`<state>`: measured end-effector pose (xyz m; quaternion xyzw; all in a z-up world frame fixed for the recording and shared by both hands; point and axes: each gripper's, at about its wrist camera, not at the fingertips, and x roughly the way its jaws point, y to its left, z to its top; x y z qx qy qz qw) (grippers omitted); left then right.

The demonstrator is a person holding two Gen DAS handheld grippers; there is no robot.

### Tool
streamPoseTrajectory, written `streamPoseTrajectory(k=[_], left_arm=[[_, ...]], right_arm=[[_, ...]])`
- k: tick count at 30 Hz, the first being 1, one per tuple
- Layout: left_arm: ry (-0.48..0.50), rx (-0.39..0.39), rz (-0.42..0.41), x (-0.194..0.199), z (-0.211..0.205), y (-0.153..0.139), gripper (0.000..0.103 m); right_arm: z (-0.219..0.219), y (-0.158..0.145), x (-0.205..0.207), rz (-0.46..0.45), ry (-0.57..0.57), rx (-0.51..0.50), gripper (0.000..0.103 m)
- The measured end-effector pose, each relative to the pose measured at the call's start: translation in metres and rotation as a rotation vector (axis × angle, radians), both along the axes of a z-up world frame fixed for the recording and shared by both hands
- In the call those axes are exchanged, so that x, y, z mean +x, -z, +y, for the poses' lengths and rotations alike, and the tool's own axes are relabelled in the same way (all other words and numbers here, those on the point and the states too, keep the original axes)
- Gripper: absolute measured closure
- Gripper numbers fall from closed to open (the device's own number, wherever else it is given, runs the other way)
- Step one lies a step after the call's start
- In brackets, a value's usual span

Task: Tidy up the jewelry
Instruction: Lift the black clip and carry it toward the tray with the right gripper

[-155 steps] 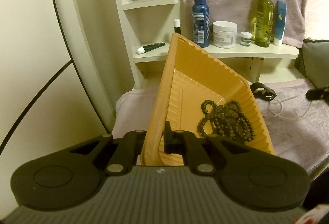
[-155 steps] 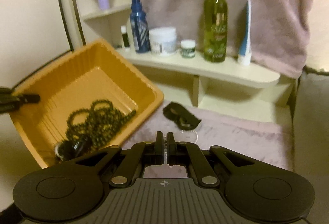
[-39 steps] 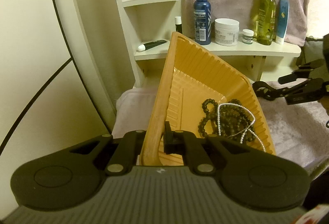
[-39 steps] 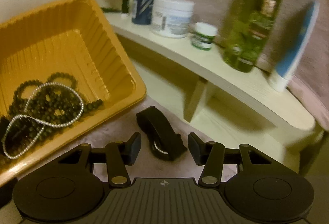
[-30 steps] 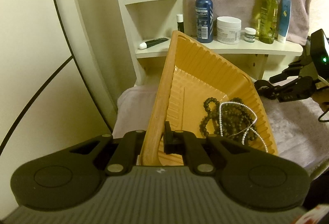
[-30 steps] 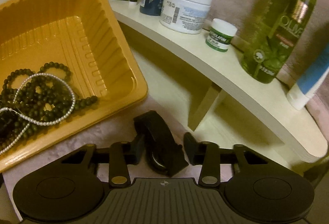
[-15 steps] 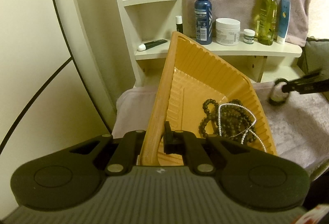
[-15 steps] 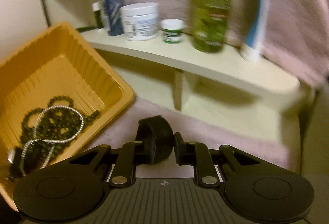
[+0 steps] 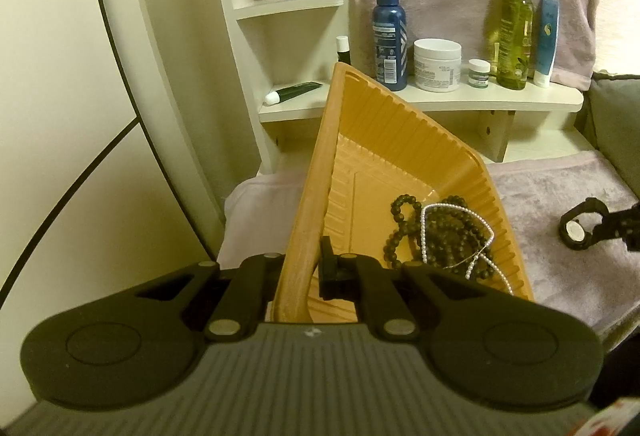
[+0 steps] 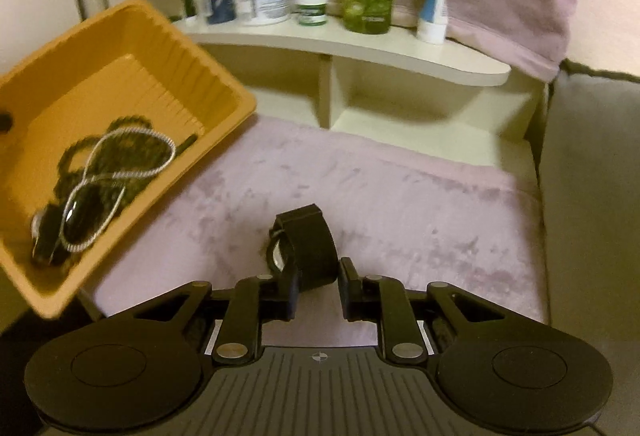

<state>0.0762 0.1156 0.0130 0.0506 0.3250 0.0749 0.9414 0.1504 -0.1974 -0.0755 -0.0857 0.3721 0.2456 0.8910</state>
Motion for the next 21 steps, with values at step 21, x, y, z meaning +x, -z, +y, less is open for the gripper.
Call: streamPoseTrajectory(k=[21], left_arm=[[0.003, 0.004, 0.001, 0.000, 0.001, 0.000, 0.097]], right_arm=[[0.008, 0.006, 0.015, -0.046, -0.170, -0.035, 0.071]])
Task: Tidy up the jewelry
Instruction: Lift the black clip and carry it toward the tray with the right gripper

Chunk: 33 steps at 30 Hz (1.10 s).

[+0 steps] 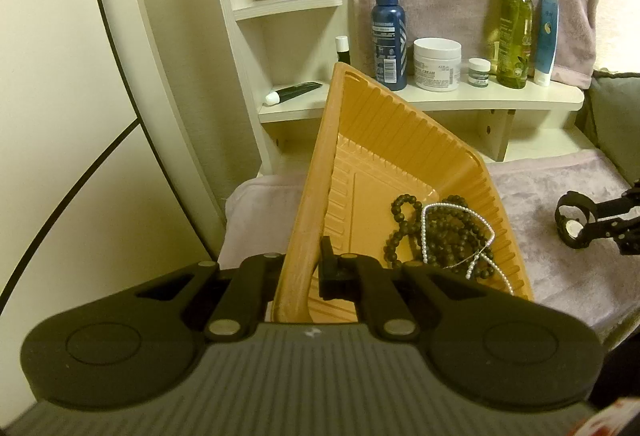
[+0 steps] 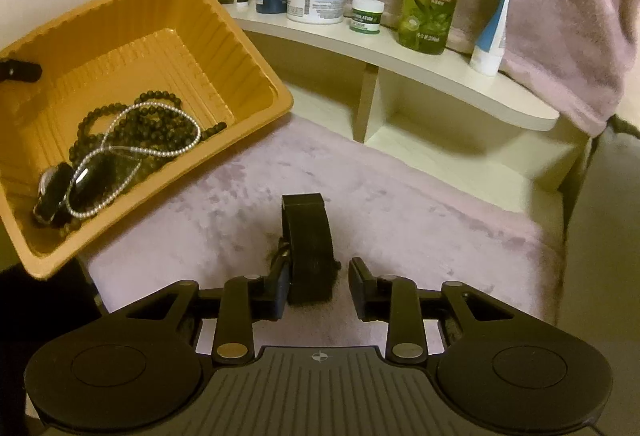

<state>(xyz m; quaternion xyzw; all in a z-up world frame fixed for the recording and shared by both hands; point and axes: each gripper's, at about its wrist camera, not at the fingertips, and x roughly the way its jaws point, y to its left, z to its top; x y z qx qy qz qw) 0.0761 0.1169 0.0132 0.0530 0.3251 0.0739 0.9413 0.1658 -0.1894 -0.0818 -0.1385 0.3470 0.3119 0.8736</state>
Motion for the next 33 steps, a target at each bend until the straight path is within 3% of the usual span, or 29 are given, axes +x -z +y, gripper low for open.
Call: streamPoseTrajectory(k=[21, 24, 26, 33], left_arm=[[0.000, 0.001, 0.002, 0.001, 0.001, 0.001, 0.097], [0.001, 0.001, 0.002, 0.001, 0.001, 0.001, 0.097], [0.000, 0.003, 0.002, 0.001, 0.002, 0.001, 0.098], [0.000, 0.002, 0.001, 0.001, 0.002, 0.001, 0.098]], right_arm=[[0.024, 0.005, 0.015, 0.018, -0.043, 0.011, 0.072], [0.024, 0.006, 0.019, 0.042, -0.027, 0.035, 0.072], [0.021, 0.005, 0.020, 0.049, -0.013, 0.047, 0.081], [0.007, -0.007, 0.008, 0.037, 0.045, 0.106, 0.082]])
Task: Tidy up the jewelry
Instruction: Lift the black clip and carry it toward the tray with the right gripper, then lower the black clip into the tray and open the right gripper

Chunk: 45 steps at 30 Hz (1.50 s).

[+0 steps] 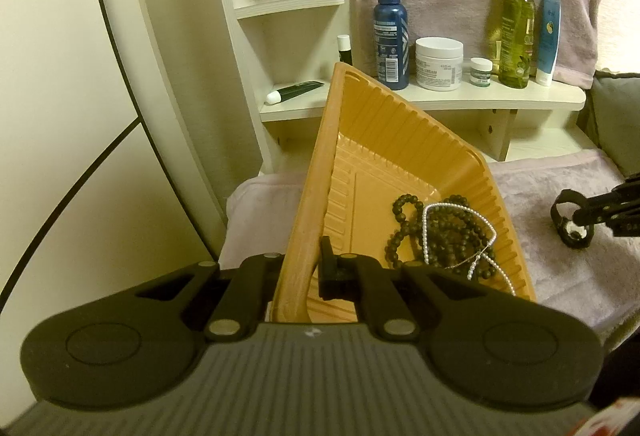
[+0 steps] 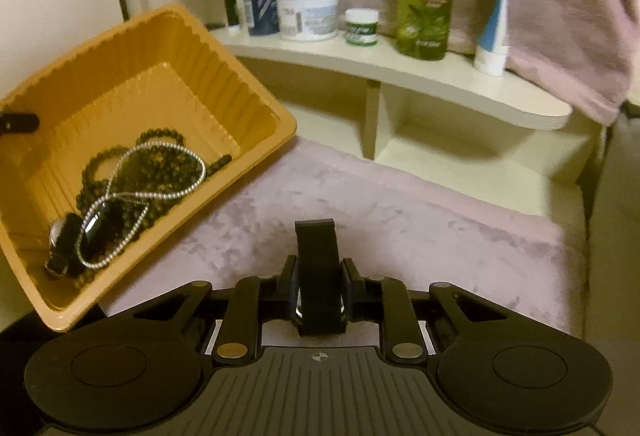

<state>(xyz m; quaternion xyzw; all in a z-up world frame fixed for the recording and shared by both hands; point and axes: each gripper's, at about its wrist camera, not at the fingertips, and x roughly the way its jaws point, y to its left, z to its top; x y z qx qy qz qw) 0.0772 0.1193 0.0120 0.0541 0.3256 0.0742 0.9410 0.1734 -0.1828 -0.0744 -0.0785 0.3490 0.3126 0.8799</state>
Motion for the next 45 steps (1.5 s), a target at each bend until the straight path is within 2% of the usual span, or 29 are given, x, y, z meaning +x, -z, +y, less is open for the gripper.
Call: streamPoseTrajectory(k=[12, 24, 38, 45], left_arm=[[0.007, 0.008, -0.007, -0.001, -0.003, -0.001, 0.097], [0.013, 0.006, -0.012, -0.002, -0.003, -0.002, 0.097], [0.013, -0.002, -0.013, -0.003, -0.002, -0.002, 0.097], [0.013, -0.011, -0.010, -0.001, 0.001, -0.001, 0.097]], right_arm=[[-0.013, -0.034, -0.015, -0.050, 0.045, 0.044, 0.082], [0.001, -0.054, -0.021, -0.074, 0.025, 0.077, 0.082], [0.070, -0.076, -0.013, -0.083, -0.100, 0.140, 0.082], [0.105, -0.078, -0.002, -0.056, -0.134, 0.161, 0.082]])
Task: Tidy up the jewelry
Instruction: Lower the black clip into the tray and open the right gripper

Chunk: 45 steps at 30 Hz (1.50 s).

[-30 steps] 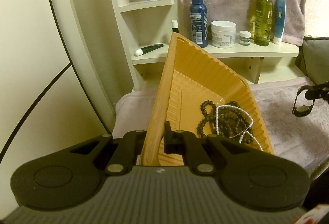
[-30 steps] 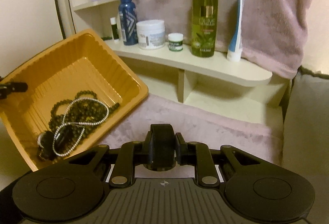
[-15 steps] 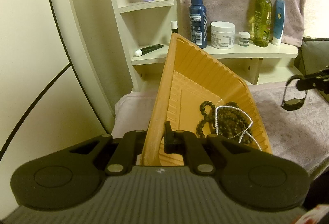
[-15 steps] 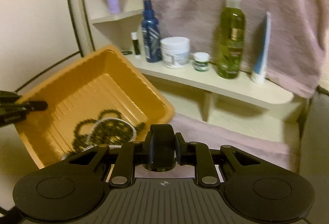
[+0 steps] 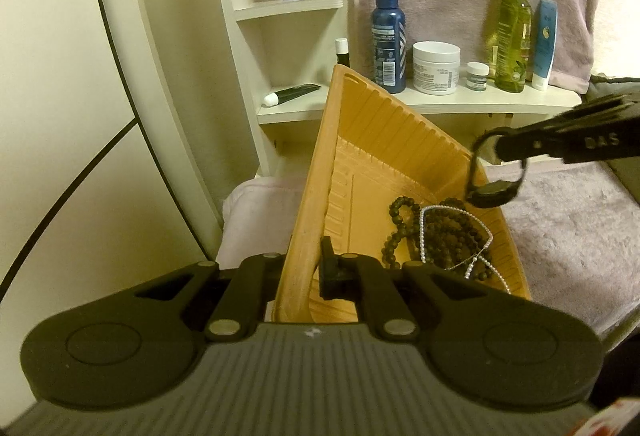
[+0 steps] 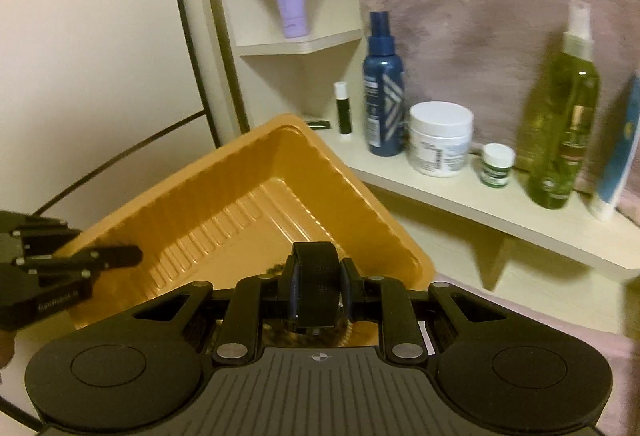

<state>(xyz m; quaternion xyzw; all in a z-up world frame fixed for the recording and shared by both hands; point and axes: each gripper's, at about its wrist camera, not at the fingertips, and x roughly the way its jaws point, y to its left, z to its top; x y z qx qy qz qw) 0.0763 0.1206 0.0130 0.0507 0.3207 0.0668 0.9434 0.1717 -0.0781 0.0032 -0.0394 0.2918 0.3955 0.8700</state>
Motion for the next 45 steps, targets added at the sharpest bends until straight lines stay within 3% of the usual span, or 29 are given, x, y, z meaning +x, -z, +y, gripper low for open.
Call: streamPoseTrajectory(k=[17, 22, 24, 26, 27, 34, 45], left_arm=[[-0.009, -0.024, 0.006, 0.003, 0.005, 0.003, 0.097], [-0.011, -0.029, 0.006, 0.004, 0.006, 0.003, 0.097], [-0.011, -0.032, 0.006, 0.004, 0.006, 0.003, 0.097], [-0.012, -0.037, 0.006, 0.003, 0.006, 0.004, 0.097], [-0.013, -0.038, 0.006, 0.004, 0.007, 0.004, 0.097], [-0.016, -0.047, 0.006, 0.003, 0.008, 0.004, 0.097], [-0.017, -0.062, 0.009, 0.003, 0.011, 0.005, 0.097]], right_arm=[[0.034, 0.031, 0.015, 0.098, 0.009, -0.086, 0.082], [0.028, 0.033, 0.013, 0.108, -0.002, -0.056, 0.082], [0.026, 0.030, 0.012, 0.105, -0.002, -0.046, 0.076], [0.023, 0.027, 0.011, 0.096, 0.010, -0.035, 0.052], [0.019, 0.025, 0.010, 0.089, 0.021, -0.023, 0.050], [-0.017, 0.020, 0.005, 0.098, 0.121, 0.015, 0.049], [-0.069, 0.036, -0.019, 0.183, 0.277, 0.052, 0.046]])
